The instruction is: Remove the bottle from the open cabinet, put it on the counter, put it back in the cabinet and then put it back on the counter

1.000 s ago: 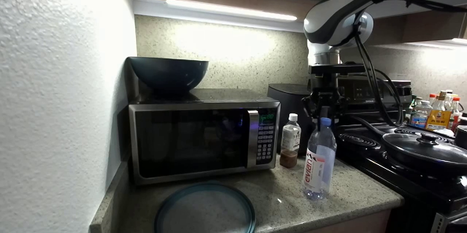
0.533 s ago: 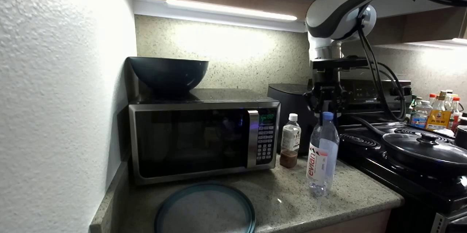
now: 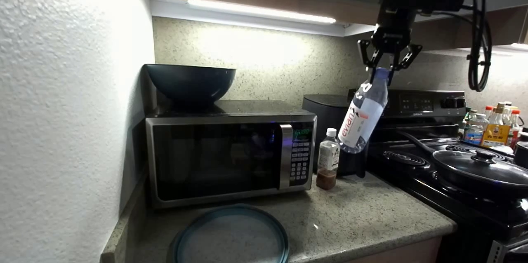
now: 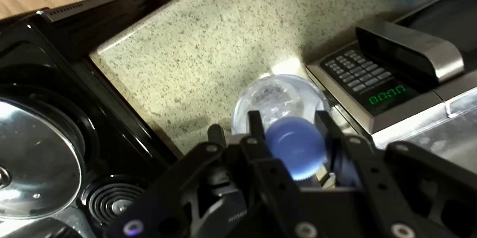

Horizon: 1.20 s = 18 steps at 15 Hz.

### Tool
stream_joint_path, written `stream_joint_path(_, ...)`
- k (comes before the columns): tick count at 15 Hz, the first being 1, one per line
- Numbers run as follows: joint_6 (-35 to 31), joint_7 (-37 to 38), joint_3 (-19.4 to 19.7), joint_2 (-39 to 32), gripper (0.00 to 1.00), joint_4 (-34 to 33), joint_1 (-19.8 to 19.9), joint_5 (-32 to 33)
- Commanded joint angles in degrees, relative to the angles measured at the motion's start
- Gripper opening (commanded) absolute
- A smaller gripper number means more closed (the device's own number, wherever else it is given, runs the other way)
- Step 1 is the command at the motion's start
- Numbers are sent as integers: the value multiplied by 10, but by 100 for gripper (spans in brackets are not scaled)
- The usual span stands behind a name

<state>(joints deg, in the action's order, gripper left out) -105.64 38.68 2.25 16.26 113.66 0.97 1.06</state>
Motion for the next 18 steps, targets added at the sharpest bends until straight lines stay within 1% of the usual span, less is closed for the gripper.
stream_joint_path(1,-73,15,-30,122,13,86,24,23)
stream_joint_path(5,-164,8,-51,221,13,150,47,20)
stream_joint_path(7,-233,9,-56,250,13,183,59,12)
stream_joint_path(8,-173,-7,-56,212,38,133,56,1)
stream_joint_path(10,-207,-8,-59,239,38,161,64,0)
stream_joint_path(13,-212,-9,-60,246,38,171,66,0)
stream_joint_path(14,-212,-9,-60,246,13,171,66,0)
stream_joint_path(18,-291,4,-85,278,13,161,90,23)
